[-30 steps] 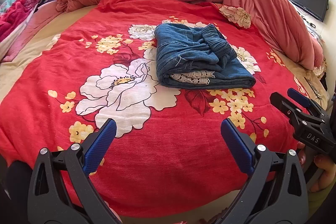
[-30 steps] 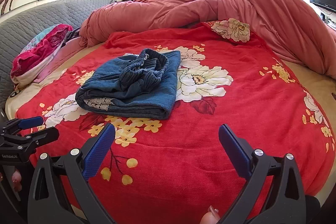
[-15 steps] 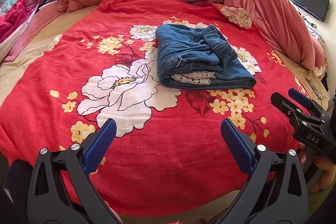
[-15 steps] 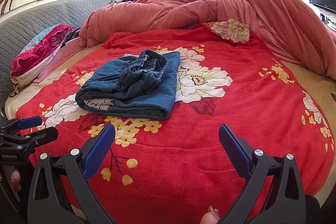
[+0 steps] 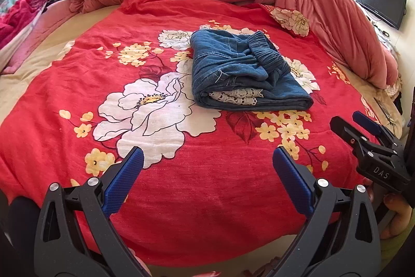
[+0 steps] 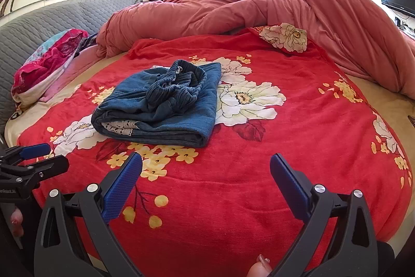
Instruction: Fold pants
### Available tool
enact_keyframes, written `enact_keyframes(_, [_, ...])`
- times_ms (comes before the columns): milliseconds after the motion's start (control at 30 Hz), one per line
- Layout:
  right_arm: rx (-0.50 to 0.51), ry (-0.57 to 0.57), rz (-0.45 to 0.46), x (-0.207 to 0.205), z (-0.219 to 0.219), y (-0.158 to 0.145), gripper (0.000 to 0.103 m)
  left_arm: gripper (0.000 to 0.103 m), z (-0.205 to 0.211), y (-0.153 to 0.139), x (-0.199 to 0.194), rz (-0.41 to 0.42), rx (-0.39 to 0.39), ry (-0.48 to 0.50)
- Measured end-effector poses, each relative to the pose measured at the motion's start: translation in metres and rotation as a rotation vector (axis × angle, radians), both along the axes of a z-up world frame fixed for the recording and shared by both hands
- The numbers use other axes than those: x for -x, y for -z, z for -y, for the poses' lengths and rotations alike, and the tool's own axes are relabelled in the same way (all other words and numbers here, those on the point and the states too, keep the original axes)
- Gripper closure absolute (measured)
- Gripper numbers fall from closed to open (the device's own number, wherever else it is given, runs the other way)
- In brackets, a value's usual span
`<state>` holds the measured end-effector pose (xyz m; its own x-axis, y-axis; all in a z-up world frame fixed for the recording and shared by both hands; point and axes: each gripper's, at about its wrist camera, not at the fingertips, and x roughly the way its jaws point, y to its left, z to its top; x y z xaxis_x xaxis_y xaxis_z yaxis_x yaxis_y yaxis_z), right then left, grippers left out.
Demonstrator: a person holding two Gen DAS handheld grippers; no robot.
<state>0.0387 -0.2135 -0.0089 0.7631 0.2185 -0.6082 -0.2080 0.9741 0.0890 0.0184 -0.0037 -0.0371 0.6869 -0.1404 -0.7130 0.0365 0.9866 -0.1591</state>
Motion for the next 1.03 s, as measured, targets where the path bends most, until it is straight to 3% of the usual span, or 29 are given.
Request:
enact_keyframes(433, [0.007, 0.006, -0.004, -0.001, 0.001, 0.002, 0.005, 0.010, 0.002, 0.001, -0.001, -0.010, 0.015, 0.026])
enact_keyframes(600, [0.011, 0.020, -0.009, -0.003, 0.002, 0.004, 0.005, 0.010, -0.007, 0.002, -0.005, -0.025, 0.074, 0.031])
enact_keyframes(733, [-0.001, 0.046, -0.024, -0.010, 0.014, 0.002, 0.005, 0.010, -0.031, -0.007, -0.008, 0.015, 0.117, -0.036])
enact_keyframes(867, [0.033, 0.175, -0.022, -0.038, 0.059, -0.010, 0.005, 0.009, -0.095, -0.010, -0.043, -0.039, 0.125, -0.206])
enact_keyframes(1033, [0.072, 0.482, -0.106, -0.106, 0.185, -0.013, 0.005, 0.010, -0.216, 0.002, -0.115, -0.109, -0.062, -0.553])
